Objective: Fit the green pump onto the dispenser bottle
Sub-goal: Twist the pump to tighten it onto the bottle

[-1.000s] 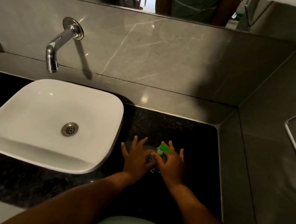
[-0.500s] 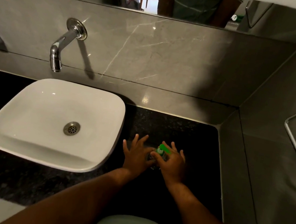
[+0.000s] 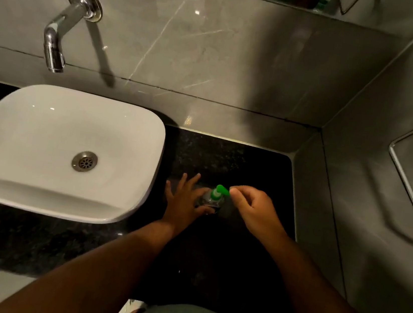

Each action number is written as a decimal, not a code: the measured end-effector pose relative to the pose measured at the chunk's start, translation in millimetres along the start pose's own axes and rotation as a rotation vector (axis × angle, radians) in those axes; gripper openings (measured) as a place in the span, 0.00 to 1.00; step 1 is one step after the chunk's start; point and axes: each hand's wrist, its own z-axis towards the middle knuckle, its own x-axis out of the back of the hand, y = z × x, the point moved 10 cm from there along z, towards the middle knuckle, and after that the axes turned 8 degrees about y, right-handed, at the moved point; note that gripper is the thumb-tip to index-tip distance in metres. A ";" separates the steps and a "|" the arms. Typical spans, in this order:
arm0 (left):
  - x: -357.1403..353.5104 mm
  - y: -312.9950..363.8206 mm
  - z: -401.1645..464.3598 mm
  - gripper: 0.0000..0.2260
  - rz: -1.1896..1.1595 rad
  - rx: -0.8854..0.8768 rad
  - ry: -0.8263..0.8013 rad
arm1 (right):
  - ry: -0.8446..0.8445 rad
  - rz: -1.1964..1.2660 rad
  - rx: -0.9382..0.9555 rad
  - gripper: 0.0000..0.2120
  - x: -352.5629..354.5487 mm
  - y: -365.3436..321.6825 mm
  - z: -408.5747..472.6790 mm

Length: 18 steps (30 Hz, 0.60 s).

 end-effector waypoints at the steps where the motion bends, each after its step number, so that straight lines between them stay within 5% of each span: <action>1: 0.6 1.3 0.2 0.28 -0.016 -0.007 0.008 | -0.022 -0.051 0.025 0.10 -1.0 -6.6 4.1; 7: 3.6 4.1 -1.3 0.28 -0.029 -0.011 0.022 | -0.085 -0.240 -0.043 0.05 -6.5 -5.2 19.1; 18: 4.2 6.0 3.1 0.26 0.033 -0.012 -0.060 | -0.080 0.080 -0.303 0.10 -33.3 11.6 -3.0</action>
